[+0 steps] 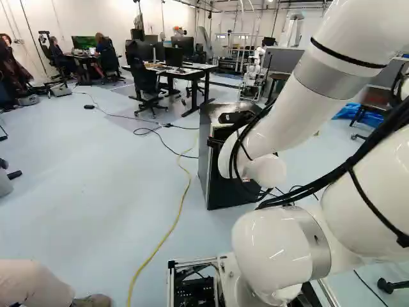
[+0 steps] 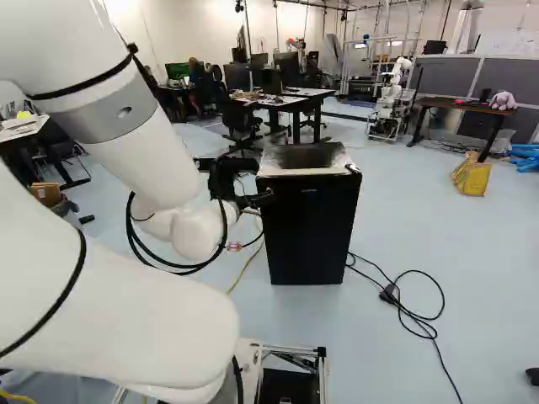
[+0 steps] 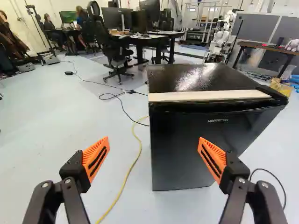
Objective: Grab a drink from the fridge
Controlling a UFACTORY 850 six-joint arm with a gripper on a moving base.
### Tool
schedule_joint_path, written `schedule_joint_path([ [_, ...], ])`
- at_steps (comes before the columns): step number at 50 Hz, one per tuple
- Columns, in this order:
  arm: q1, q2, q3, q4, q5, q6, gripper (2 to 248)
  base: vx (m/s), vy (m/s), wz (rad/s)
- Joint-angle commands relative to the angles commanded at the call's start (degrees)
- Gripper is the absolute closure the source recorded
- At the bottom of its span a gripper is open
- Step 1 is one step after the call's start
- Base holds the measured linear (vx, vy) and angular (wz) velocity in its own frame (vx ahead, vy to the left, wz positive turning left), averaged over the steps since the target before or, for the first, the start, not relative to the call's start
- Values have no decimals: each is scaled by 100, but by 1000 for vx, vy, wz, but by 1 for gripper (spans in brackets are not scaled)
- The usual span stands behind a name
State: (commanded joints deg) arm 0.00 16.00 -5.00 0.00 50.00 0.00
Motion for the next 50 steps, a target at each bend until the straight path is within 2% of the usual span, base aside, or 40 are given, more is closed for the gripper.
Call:
schedule_joint_path([
  [50,0,0,0,0,0,0,3,22,14,-4],
])
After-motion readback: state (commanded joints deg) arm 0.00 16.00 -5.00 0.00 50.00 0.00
